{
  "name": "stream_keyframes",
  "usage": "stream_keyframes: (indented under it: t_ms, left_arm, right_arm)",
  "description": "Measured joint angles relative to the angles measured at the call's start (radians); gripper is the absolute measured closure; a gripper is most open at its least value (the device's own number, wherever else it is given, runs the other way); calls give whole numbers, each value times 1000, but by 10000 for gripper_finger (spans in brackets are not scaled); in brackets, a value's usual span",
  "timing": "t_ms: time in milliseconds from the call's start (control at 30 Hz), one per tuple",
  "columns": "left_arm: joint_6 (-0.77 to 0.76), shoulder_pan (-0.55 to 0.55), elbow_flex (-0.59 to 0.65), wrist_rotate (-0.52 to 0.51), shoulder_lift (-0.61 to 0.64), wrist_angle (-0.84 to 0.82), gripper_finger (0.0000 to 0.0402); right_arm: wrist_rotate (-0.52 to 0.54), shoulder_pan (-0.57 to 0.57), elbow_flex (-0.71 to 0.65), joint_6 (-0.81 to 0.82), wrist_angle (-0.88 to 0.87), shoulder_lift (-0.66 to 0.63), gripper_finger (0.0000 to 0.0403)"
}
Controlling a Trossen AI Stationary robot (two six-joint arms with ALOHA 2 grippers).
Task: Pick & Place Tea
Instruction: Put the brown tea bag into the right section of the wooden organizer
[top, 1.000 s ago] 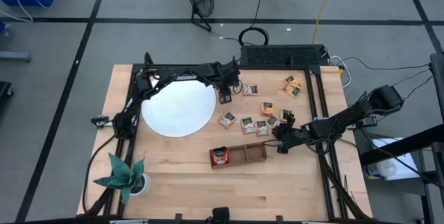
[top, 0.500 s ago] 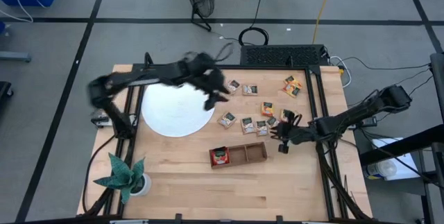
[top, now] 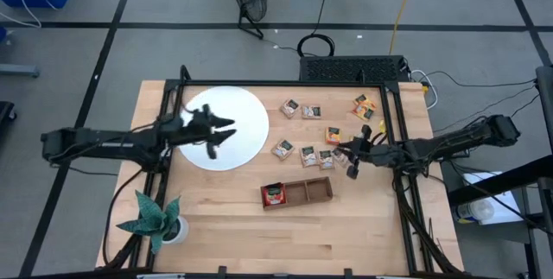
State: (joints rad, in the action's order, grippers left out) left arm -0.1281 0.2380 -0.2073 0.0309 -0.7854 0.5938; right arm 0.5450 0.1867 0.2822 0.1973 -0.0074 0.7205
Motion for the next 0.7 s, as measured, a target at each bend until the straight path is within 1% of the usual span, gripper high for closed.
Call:
stream_keyframes:
  t_ms: [67, 133, 233, 367, 467, 600, 700]
  left_arm:
    - [-17, -4, 59, -30, 75, 8, 236]
    - [-31, -5, 97, -39, 134, 15, 236]
    - [-50, -5, 132, -38, 184, 11, 236]
    - [-58, -5, 149, -33, 199, 10, 236]
    - [-59, -5, 150, -33, 197, 9, 236]
    - [-59, -5, 150, -33, 197, 9, 236]
    - [-59, -4, 150, -33, 197, 9, 236]
  right_arm:
    - [-23, -25, 39, 22, -155, -11, 353]
    - [-88, -46, 95, 27, -312, -5, 336]
    - [-169, -63, 157, -24, -433, 25, 298]
    - [-216, -65, 172, -187, -464, 111, 245]
    - [-258, -80, 171, -219, -470, 222, 220]
    - [-267, -95, 181, -256, -464, 362, 207]
    - [-266, -97, 186, -292, -447, 435, 207]
